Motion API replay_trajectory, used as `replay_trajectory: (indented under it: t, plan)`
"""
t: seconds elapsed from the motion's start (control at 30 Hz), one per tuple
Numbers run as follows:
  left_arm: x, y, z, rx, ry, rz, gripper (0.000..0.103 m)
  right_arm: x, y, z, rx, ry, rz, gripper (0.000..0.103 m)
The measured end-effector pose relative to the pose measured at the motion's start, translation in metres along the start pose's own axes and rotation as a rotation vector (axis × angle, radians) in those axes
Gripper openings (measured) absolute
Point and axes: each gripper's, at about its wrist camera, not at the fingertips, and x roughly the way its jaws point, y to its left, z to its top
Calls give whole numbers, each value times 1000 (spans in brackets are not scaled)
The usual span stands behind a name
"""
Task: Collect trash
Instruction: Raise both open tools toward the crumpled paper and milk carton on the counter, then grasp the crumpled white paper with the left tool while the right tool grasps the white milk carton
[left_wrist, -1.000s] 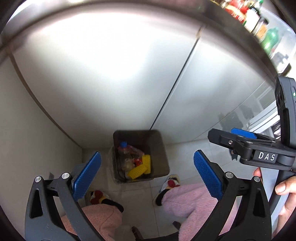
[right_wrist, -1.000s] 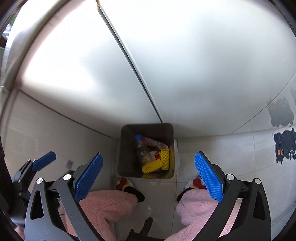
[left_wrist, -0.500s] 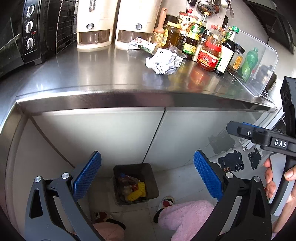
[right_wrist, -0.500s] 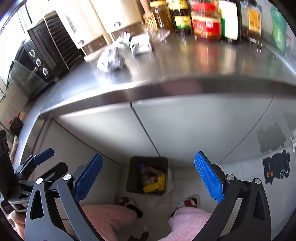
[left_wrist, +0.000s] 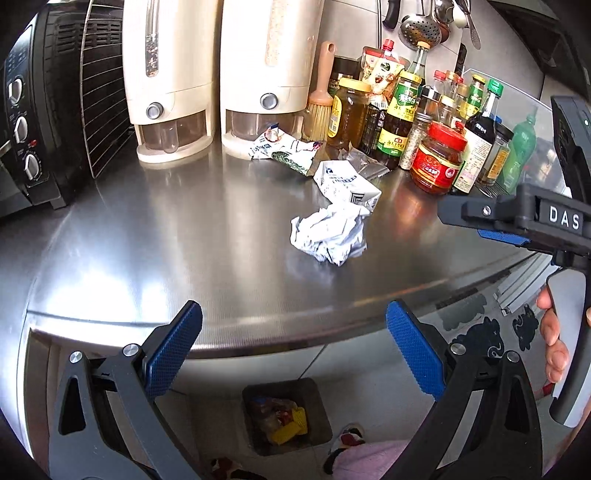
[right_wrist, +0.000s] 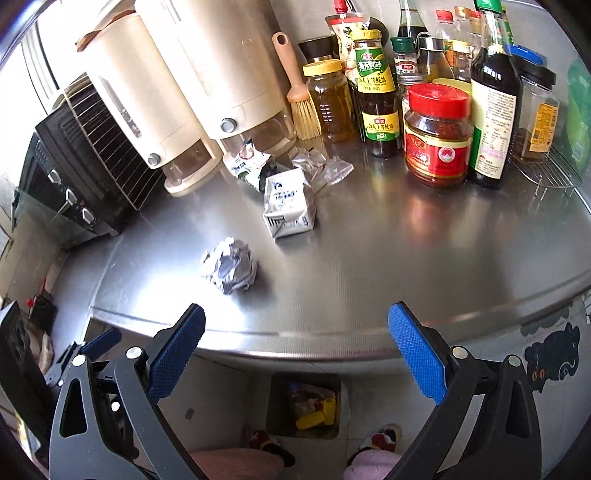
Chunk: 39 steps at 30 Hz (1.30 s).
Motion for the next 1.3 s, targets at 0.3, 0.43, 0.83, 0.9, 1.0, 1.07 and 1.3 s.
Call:
replay_trajectory:
  t: [0.3,0.43,0.83,0.9,1.0,1.07,1.3]
  plan:
    - [48,-7,38,16,20,4,95,58,6,58,23,25,-11,100]
    - [64,-11,45,30,32,-7,95,85,11,66,8,67,-6,96]
    - [96,-16,50,49,58,-69,66,125,11,62,-52,115,-49,65]
    - [98,-15,51,42,63,-81,53,125,11,63,-59,115,-43,57]
    - [97,-14,51,46,55,-88,51,124,10,61,-70,114,-35,57]
    - [92,-15,51,51,40,-79,50,120,10,62,-71,102,-30,57]
    - [54,-8,52,56,-7,-44,50,90,20,66,-83,58,9,57]
